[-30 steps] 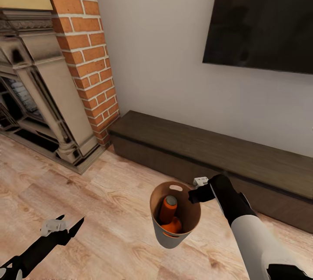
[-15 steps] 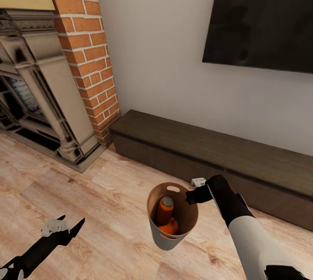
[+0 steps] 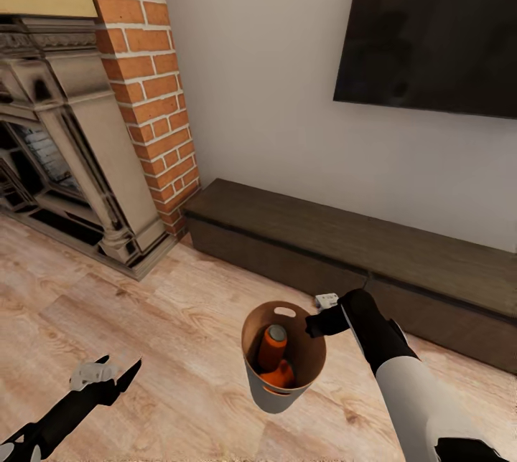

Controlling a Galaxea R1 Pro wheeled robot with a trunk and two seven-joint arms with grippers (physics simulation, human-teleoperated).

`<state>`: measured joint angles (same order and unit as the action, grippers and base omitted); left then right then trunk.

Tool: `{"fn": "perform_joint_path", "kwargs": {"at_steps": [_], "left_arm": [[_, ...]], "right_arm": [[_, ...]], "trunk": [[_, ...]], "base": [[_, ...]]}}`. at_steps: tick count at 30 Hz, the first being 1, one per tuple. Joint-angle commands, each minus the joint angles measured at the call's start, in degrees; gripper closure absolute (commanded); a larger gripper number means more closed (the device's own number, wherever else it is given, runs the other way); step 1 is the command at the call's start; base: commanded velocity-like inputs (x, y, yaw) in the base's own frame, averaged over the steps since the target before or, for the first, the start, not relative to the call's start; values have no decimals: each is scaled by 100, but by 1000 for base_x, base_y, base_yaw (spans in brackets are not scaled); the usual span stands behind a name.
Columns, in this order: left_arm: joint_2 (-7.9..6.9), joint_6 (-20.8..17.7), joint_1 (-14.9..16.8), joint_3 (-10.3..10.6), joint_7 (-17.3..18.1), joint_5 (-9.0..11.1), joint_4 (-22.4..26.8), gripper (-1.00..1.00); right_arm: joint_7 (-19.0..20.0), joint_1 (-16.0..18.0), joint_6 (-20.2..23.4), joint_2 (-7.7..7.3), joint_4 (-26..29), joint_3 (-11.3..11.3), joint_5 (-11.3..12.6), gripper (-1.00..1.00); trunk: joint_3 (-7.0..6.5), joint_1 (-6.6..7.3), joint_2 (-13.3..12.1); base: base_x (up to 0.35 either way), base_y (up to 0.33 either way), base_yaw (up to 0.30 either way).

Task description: Put the three can of soda from the living room inside the tash can in the kitchen.

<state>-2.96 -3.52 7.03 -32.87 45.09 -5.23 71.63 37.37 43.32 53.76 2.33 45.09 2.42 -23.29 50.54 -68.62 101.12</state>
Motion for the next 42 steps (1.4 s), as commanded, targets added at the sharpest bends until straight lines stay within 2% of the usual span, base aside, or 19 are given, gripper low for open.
{"fn": "perform_joint_path", "kwargs": {"at_steps": [1, 19, 30, 42], "left_arm": [[1, 0, 0, 0, 0, -1, 0, -100], [6, 0, 0, 0, -16, -13, -2, -100], [6, 0, 0, 0, -13, -13, -9, -100], [6, 0, 0, 0, -3, -13, -9, -100]], "right_arm": [[34, 1, 55, 2, 0, 3, 144, 100], [34, 1, 55, 8, 0, 4, 145, 100], [4, 1, 55, 124, 1, -39, 117, 100], [6, 1, 55, 144, 8, -49, 112, 100]], "trunk": [[0, 0, 0], [0, 0, 0], [0, 0, 0], [0, 0, 0]], "base": [[-257, 93, 0], [-267, 109, 0], [-42, 21, 26], [-1, 1, 213]]}}
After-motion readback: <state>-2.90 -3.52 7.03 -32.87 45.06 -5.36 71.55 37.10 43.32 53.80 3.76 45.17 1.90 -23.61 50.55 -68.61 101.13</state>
